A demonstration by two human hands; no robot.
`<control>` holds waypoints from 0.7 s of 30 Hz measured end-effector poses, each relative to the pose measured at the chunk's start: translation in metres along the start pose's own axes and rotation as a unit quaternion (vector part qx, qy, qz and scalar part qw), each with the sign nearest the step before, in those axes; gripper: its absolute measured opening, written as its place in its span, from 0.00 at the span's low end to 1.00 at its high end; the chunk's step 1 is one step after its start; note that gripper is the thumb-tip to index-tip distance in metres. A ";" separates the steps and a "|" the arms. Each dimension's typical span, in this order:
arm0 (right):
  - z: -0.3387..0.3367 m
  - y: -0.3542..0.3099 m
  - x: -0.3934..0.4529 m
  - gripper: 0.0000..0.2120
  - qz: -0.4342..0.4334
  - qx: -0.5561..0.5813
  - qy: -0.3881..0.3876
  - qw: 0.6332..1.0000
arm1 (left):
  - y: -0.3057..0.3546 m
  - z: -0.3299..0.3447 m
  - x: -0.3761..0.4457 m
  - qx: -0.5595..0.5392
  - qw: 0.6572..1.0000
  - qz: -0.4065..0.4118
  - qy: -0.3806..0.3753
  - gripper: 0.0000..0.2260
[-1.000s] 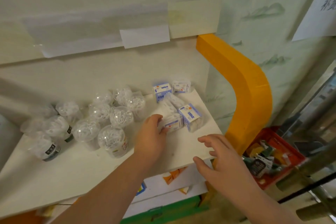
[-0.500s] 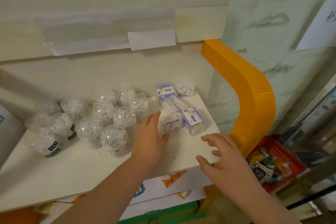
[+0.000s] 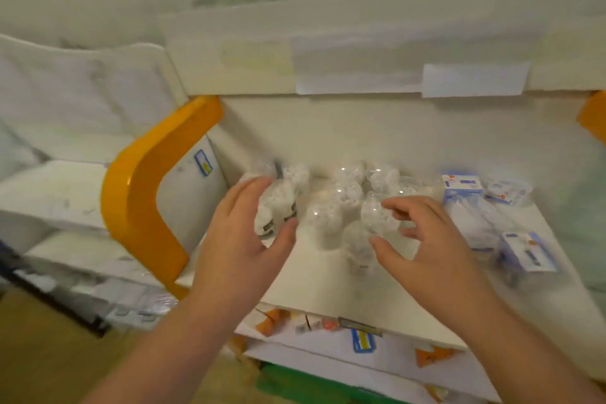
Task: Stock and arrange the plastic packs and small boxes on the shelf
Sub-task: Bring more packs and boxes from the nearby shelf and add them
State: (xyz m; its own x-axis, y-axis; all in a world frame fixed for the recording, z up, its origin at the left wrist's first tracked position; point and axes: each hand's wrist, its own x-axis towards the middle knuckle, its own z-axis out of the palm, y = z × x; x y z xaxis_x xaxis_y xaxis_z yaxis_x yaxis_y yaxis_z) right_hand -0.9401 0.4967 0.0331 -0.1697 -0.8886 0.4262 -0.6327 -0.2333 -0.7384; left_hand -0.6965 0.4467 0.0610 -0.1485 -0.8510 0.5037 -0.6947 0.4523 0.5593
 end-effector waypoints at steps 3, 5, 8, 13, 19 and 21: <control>0.052 -0.043 0.016 0.21 -0.043 0.014 -0.053 0.998 | -0.044 -0.061 -0.002 0.058 0.997 -0.027 0.044 0.27; 0.088 -0.075 0.021 0.21 -0.071 0.022 -0.089 0.993 | -0.071 -0.096 -0.013 0.077 0.994 -0.042 0.062 0.27; 0.144 -0.126 0.021 0.21 -0.119 0.025 -0.137 0.983 | -0.110 -0.144 -0.038 0.095 0.990 -0.058 0.088 0.25; 0.242 -0.210 0.022 0.21 -0.172 0.045 -0.192 0.965 | -0.199 -0.233 -0.067 0.152 0.976 -0.112 0.105 0.26; 0.363 -0.270 0.040 0.21 -0.160 0.042 -0.205 0.965 | -0.310 -0.308 -0.069 0.164 0.967 -0.176 0.088 0.28; 0.394 -0.280 0.044 0.20 -0.151 0.038 -0.212 0.965 | -0.336 -0.321 -0.066 0.165 0.967 -0.175 0.082 0.28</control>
State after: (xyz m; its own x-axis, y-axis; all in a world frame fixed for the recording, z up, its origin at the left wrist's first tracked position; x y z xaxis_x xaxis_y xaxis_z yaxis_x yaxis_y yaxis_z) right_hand -0.4725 0.3674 0.0529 0.3472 -0.8538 0.3879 -0.5455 -0.5203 -0.6571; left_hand -0.2272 0.4364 0.0511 0.2324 -0.8702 0.4345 -0.8730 0.0103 0.4876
